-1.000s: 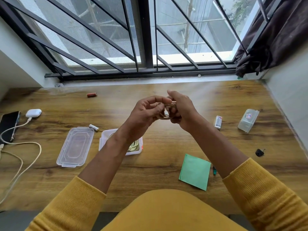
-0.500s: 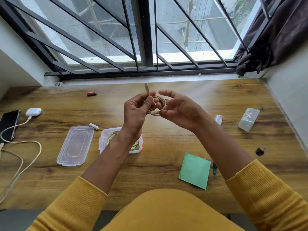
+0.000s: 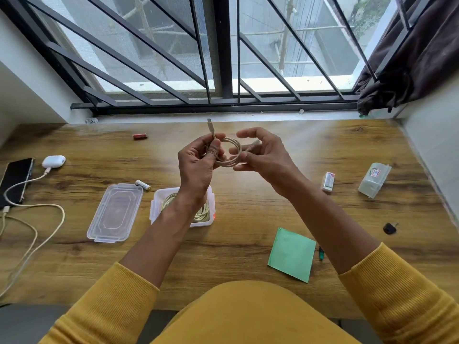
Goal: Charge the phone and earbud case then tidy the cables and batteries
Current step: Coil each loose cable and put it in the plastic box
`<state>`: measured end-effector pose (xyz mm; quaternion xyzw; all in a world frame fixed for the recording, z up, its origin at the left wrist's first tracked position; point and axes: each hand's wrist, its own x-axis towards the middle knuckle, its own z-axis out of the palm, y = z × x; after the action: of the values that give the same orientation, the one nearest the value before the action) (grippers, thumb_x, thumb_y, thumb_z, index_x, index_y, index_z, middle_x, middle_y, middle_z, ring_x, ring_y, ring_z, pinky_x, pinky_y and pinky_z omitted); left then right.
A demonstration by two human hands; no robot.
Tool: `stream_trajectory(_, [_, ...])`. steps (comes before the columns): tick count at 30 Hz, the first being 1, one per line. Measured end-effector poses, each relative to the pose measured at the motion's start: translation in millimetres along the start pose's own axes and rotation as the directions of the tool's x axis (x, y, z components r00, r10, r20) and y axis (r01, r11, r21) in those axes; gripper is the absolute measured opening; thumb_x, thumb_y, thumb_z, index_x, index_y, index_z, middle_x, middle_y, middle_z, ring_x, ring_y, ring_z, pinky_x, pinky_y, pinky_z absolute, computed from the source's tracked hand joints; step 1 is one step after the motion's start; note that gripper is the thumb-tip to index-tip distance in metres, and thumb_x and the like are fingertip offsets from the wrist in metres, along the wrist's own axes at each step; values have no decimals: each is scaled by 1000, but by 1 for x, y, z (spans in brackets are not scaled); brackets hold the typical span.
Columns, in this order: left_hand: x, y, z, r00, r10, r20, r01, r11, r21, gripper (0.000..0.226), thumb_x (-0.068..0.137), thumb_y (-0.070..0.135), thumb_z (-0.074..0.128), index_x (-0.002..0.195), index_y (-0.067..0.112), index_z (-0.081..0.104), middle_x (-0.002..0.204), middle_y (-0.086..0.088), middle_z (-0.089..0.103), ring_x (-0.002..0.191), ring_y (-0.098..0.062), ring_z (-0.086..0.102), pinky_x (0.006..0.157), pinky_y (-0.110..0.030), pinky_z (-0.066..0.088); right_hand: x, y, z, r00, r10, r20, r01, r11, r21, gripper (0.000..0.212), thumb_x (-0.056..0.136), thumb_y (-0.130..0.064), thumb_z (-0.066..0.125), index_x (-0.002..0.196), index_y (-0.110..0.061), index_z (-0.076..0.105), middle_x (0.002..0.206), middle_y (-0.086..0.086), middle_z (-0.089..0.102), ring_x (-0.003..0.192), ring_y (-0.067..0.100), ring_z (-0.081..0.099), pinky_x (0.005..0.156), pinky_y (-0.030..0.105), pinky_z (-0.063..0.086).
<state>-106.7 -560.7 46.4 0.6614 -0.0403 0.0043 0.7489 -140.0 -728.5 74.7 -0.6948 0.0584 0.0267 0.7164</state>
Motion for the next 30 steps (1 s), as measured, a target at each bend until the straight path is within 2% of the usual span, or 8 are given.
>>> stream_trajectory(3, [0, 2, -2, 998, -58, -23, 56, 996, -74, 18, 106, 6, 60, 117, 6, 74, 77, -5, 63, 69, -15, 62, 73, -30, 60, -1, -3, 1, 996, 26, -80, -22, 998, 51, 29, 96, 7, 69, 123, 2, 61, 96, 25, 77, 90, 35, 79, 77, 40, 66])
stream_trajectory(7, [1, 2, -2, 993, -74, -97, 65, 994, -91, 18, 106, 6, 60, 117, 6, 74, 74, -3, 63, 68, -13, 63, 72, -30, 61, -1, -3, 3, 989, 40, -146, -29, 997, 75, 21, 90, 3, 78, 107, 8, 65, 95, 28, 76, 92, 40, 78, 82, 49, 66])
stream_trajectory(14, [5, 1, -2, 979, -28, -200, 25, 1000, -16, 17, 105, 10, 64, 113, 13, 78, 73, 0, 65, 73, -15, 62, 79, -42, 64, -5, -5, 7, 989, 7, -150, 5, 997, 78, 20, 93, 1, 74, 108, 5, 63, 105, 15, 78, 101, 29, 77, 82, 49, 66])
stream_trajectory(18, [13, 5, -2, 969, -42, -244, 30, 998, -53, 20, 106, 11, 62, 119, 6, 76, 78, -6, 65, 74, -16, 65, 74, -36, 64, -7, -4, 8, 990, 27, -139, -1, 983, 184, 14, 95, 7, 68, 108, 4, 61, 105, 21, 76, 102, 36, 76, 82, 49, 66])
stream_trajectory(21, [19, 10, -4, 954, -65, -294, 45, 996, -73, 21, 106, 10, 63, 120, 3, 76, 82, -13, 65, 76, -21, 65, 72, -35, 64, -9, -2, 11, 993, 6, -114, 17, 980, 199, 12, 96, 8, 67, 105, 0, 63, 98, 18, 76, 93, 34, 75, 80, 47, 64])
stream_trajectory(23, [22, 9, -3, 945, -39, -324, 33, 999, -25, 20, 105, 11, 64, 118, 6, 78, 82, -12, 66, 76, -21, 65, 73, -41, 66, -9, -2, 13, 994, -23, -108, 44, 980, 194, 12, 96, 6, 67, 105, 0, 64, 95, 16, 76, 89, 29, 72, 78, 45, 63])
stream_trajectory(26, [22, 6, -3, 942, 94, -322, -42, 986, 164, 16, 102, 17, 69, 112, 17, 82, 75, 1, 71, 72, -15, 67, 76, -51, 66, -6, -5, 14, 993, -36, -113, 62, 970, 234, 12, 96, 3, 69, 107, -1, 66, 100, 19, 75, 89, 27, 70, 79, 40, 60])
stream_trajectory(30, [15, 7, 0, 947, 215, -241, -121, 928, 352, 17, 101, 24, 71, 115, 24, 82, 78, 5, 75, 71, -12, 72, 73, -51, 65, -1, -9, 14, 993, -47, -105, 70, 972, 225, 8, 96, -6, 74, 101, -10, 70, 97, 10, 71, 94, 22, 65, 88, 43, 52])
